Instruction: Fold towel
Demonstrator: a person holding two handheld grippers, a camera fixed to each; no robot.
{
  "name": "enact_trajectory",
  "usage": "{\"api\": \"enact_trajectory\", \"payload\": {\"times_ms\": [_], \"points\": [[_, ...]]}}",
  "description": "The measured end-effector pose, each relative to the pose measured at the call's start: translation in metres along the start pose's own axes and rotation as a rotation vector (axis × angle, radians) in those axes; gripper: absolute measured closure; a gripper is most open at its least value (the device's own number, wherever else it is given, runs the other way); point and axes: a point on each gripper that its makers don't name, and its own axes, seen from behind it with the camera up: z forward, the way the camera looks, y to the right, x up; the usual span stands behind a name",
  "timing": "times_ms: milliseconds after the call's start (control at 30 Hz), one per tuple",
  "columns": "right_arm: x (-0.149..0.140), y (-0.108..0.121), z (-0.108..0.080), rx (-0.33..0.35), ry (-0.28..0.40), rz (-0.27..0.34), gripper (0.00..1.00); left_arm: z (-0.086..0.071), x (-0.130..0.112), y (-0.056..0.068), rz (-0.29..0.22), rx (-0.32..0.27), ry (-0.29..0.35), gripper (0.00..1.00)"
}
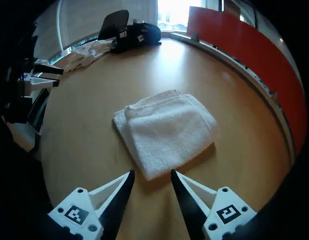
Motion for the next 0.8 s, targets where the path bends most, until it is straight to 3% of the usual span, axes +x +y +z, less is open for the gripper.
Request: {"api": "enact_trajectory", "payload": {"times_ms": [267, 600, 800], "points": [[-0.008, 0.001, 0.004, -0.016, -0.013, 0.032, 0.4, -0.001, -0.001, 0.001, 0.003, -0.001, 0.0, 0.08], [-0.009, 0.0, 0.005, -0.019, -0.003, 0.072, 0.7, -0.002, -0.002, 0.0, 0.007, -0.002, -0.002, 0.08], [-0.013, 0.0, 0.006, -0.022, -0.007, 0.08, 0.71, -0.002, -0.001, -0.001, 0.005, -0.001, 0.0, 0.08]]}}
